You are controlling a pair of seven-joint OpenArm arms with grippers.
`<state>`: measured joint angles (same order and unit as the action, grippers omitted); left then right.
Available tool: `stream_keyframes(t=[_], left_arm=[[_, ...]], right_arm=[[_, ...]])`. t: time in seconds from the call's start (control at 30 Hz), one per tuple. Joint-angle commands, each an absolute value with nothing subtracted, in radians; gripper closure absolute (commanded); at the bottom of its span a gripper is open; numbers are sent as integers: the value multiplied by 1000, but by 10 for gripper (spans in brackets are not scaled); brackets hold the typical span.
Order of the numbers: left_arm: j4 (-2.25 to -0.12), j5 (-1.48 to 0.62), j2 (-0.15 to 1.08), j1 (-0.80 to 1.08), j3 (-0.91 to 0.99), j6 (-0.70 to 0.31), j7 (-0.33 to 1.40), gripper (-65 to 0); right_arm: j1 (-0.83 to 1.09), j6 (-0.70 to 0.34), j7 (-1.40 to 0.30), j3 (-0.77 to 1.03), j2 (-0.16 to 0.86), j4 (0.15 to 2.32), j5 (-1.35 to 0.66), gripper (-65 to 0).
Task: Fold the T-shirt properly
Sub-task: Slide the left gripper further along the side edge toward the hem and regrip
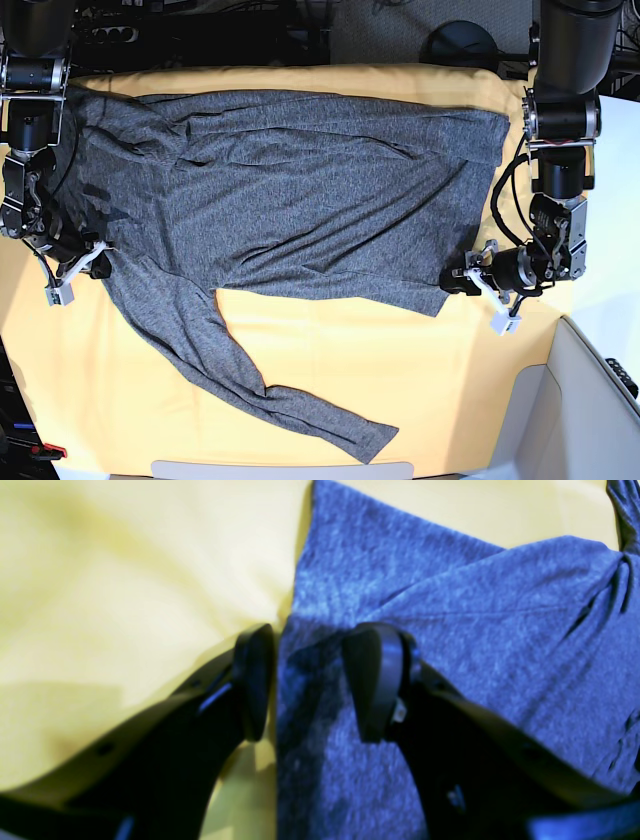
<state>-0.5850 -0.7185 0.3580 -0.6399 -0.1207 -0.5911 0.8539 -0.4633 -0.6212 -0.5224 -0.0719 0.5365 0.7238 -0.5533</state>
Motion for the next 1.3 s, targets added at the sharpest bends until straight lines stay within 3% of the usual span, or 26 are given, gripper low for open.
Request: stream_keyframes(t=[0.0, 0.63, 0.73, 0.87, 1.07, 1.27], left_arm=[[-588, -700, 348, -653, -128, -587, 885, -268], [-590, -700, 305, -653, -127, -591, 877, -267], [-590, -700, 305, -651, -127, -591, 877, -204], [-590, -700, 305, -650, -127, -591, 869, -13], [-608, -702, 314, -650, -117, -591, 862, -2], [-835, -704, 355, -576, -116, -591, 875, -2]], right_arm=[[-437, -657, -680, -91, 516, 707, -490, 0], [-421, -657, -674, -91, 516, 707, -490, 0], [-421, -657, -674, -91, 504, 707, -490, 0], [-421, -656, -673, -91, 498, 707, -490, 0], [-421, -654, -653, -79, 499, 707, -492, 0], [-407, -651, -621, -74, 506, 730, -493, 0]])
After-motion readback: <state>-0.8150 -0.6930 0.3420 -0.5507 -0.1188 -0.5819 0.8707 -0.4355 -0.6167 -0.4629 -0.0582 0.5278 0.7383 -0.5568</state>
